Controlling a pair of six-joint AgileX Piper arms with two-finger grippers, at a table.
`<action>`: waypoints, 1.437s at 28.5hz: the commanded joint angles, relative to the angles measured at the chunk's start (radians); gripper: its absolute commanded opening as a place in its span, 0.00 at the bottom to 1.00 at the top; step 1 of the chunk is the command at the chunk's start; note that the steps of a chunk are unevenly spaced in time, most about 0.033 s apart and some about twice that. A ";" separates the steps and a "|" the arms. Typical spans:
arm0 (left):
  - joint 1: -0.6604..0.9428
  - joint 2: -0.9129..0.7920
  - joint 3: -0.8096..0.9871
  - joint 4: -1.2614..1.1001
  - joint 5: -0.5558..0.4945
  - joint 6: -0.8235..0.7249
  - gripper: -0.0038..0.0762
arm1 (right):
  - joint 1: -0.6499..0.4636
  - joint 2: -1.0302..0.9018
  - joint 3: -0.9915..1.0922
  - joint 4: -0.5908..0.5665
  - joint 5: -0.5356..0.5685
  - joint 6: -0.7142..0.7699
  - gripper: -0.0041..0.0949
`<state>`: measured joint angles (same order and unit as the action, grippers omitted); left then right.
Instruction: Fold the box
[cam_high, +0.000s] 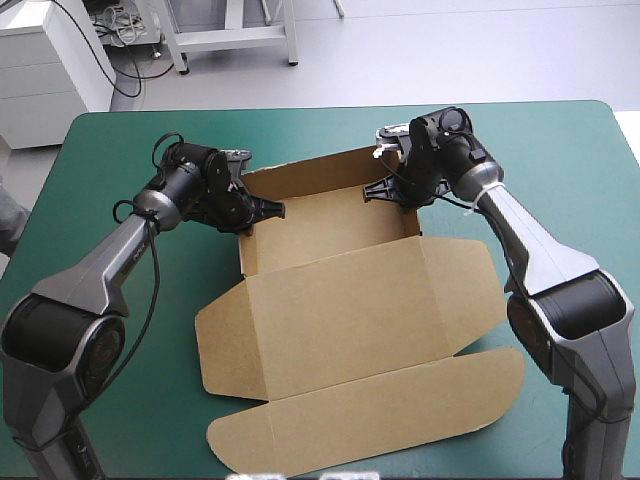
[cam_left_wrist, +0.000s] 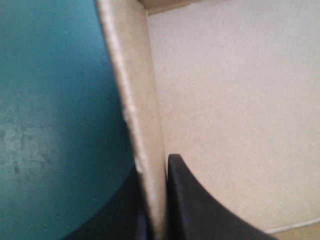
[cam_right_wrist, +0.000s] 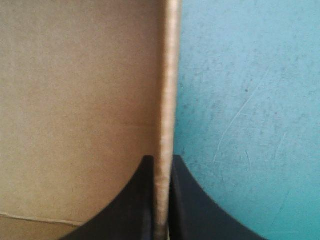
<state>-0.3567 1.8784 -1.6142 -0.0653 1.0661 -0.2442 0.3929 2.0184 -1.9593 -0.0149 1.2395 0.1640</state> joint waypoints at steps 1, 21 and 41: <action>-0.020 -0.003 -0.030 -0.032 -0.025 0.031 0.04 | -0.011 -0.019 -0.027 0.054 -0.079 -0.035 0.02; -0.018 0.047 -0.030 -0.051 0.019 0.099 0.45 | -0.008 0.089 -0.050 0.056 -0.071 -0.123 0.24; -0.018 -0.033 -0.339 0.020 0.210 0.088 0.65 | -0.008 -0.064 -0.195 -0.067 -0.070 -0.106 0.60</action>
<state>-0.3672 1.9449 -1.8947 -0.0462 1.2323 -0.1458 0.3859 2.0683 -2.1159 -0.0409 1.1930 0.0630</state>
